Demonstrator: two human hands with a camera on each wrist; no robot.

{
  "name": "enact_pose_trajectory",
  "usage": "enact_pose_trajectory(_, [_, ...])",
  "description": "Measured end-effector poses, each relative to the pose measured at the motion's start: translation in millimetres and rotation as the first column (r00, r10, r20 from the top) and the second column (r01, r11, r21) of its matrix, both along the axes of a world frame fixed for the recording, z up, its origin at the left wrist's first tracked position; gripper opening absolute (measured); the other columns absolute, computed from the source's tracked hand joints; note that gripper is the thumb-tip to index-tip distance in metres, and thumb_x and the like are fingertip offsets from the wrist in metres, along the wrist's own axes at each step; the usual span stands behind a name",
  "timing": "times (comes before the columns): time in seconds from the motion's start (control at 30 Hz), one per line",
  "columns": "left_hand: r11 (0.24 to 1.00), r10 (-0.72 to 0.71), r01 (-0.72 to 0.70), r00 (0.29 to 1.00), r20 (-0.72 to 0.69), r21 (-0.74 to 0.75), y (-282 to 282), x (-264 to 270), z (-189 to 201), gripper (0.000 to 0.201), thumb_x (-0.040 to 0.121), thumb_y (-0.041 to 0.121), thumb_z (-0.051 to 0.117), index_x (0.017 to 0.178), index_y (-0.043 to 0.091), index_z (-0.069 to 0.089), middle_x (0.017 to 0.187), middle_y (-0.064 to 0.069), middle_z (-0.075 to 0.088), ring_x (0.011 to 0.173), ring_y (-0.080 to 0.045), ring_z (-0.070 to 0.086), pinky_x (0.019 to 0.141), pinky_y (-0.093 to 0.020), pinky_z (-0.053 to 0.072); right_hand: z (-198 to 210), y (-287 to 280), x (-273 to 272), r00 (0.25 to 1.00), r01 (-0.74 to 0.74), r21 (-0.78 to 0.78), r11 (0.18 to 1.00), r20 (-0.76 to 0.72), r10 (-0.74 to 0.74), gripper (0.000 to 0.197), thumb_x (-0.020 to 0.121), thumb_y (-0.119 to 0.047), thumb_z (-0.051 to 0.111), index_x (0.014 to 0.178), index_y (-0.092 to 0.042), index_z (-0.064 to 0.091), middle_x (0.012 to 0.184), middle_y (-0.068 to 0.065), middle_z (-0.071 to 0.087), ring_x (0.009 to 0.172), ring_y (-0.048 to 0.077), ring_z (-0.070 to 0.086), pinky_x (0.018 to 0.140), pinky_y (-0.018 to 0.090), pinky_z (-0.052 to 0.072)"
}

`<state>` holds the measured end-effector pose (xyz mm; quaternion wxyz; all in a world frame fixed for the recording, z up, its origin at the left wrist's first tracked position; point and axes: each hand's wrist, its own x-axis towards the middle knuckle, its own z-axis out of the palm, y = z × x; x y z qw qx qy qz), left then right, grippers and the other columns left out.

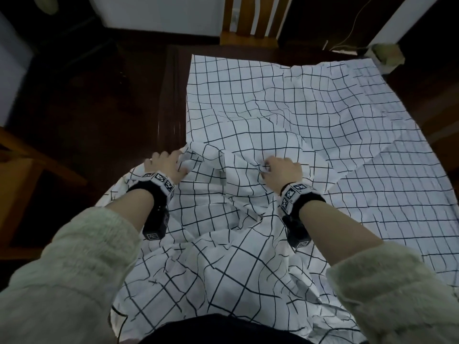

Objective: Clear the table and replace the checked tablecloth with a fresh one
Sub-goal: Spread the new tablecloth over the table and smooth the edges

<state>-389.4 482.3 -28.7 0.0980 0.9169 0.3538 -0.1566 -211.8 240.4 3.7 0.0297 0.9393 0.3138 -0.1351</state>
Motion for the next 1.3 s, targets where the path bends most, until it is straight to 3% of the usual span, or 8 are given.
enact_pose_trajectory(0.2, [0.999, 0.03, -0.031, 0.996, 0.086, 0.02, 9, 1, 2, 0.036, 0.097, 0.041, 0.042, 0.096, 0.022, 0.072, 0.09, -0.005, 0.065, 0.086, -0.028, 0.061, 0.071, -0.033, 0.043, -2, 11, 9, 0.988, 0.14, 0.016, 0.99, -0.066, -0.139, 0.005, 0.087, -0.021, 0.054, 0.086, -0.025, 0.057, 0.089, 0.0, 0.063, 0.083, 0.024, 0.06, 0.079, 0.032, 0.043])
enact_pose_trajectory(0.3, [0.985, 0.165, -0.169, 0.983, 0.085, 0.045, 26, 0, 8, 0.034, 0.097, 0.035, 0.041, 0.087, 0.018, 0.068, 0.085, -0.006, 0.064, 0.082, -0.028, 0.06, 0.077, -0.037, 0.044, 6, 9, 23, 0.981, 0.194, -0.002, 0.981, -0.023, -0.194, 0.006, 0.085, -0.019, 0.056, 0.09, -0.02, 0.059, 0.094, 0.001, 0.062, 0.084, 0.026, 0.061, 0.079, 0.033, 0.039])
enact_pose_trajectory(0.5, [0.797, 0.602, -0.604, 0.791, 0.107, -0.017, 88, -41, 10, 0.045, 0.094, 0.045, 0.039, 0.093, 0.008, 0.065, 0.103, -0.018, 0.064, 0.099, -0.038, 0.06, 0.095, -0.05, 0.043, 18, -8, 56, 0.944, 0.328, -0.101, 0.939, 0.084, -0.32, 0.03, 0.087, -0.012, 0.049, 0.116, -0.013, 0.055, 0.114, 0.007, 0.06, 0.099, 0.029, 0.062, 0.092, 0.04, 0.042])
enact_pose_trajectory(0.67, [0.62, 0.781, -0.784, 0.62, 0.079, 0.02, 97, -69, 10, 0.047, 0.098, 0.036, 0.036, 0.122, 0.001, 0.055, 0.13, -0.021, 0.051, 0.123, -0.039, 0.046, 0.102, -0.055, 0.033, 16, -15, 63, 0.93, 0.367, -0.186, 0.911, 0.084, -0.358, 0.03, 0.089, -0.023, 0.052, 0.117, -0.014, 0.056, 0.114, 0.007, 0.061, 0.102, 0.029, 0.062, 0.095, 0.041, 0.037])
enact_pose_trajectory(0.87, [0.898, 0.419, -0.438, 0.88, 0.222, 0.042, 73, -37, 19, 0.046, 0.088, 0.017, 0.05, 0.134, 0.021, 0.048, 0.142, -0.011, 0.043, 0.129, -0.035, 0.037, 0.102, -0.05, 0.033, 12, 4, 54, 0.963, 0.246, 0.121, 0.962, 0.078, -0.256, 0.042, 0.086, -0.015, 0.049, 0.128, -0.017, 0.048, 0.133, 0.005, 0.048, 0.124, 0.027, 0.043, 0.101, 0.045, 0.033])
enact_pose_trajectory(1.03, [0.979, 0.199, -0.205, 0.911, 0.362, -0.023, 57, 17, 24, 0.038, 0.093, 0.028, 0.042, 0.126, 0.019, 0.058, 0.128, -0.009, 0.059, 0.116, -0.034, 0.049, 0.093, -0.045, 0.044, 21, 42, 46, 0.988, 0.081, 0.403, 0.912, 0.086, -0.126, 0.041, 0.092, -0.02, 0.044, 0.132, -0.017, 0.05, 0.133, 0.004, 0.054, 0.122, 0.027, 0.047, 0.102, 0.042, 0.031])
enact_pose_trajectory(1.2, [0.99, 0.104, -0.089, 0.985, 0.138, -0.11, 43, 38, 14, 0.048, 0.079, 0.034, 0.062, 0.122, 0.018, 0.049, 0.122, -0.01, 0.058, 0.114, -0.033, 0.052, 0.087, -0.043, 0.047, 21, 64, 42, 0.992, 0.066, 0.134, 0.989, -0.112, -0.051, 0.049, 0.089, -0.021, 0.043, 0.137, -0.027, 0.037, 0.106, 0.002, 0.067, 0.107, 0.027, 0.059, 0.103, 0.044, 0.031])
enact_pose_trajectory(1.3, [0.978, 0.117, -0.119, 0.993, -0.022, -0.174, 41, 41, 6, 0.059, 0.068, 0.03, 0.072, 0.119, 0.016, 0.046, 0.12, -0.008, 0.057, 0.11, -0.03, 0.055, 0.089, -0.04, 0.05, 19, 64, 36, 0.975, 0.019, -0.092, 0.996, -0.219, -0.039, 0.037, 0.089, -0.011, 0.039, 0.121, -0.027, 0.048, 0.092, -0.001, 0.059, 0.101, 0.025, 0.059, 0.105, 0.046, 0.031])
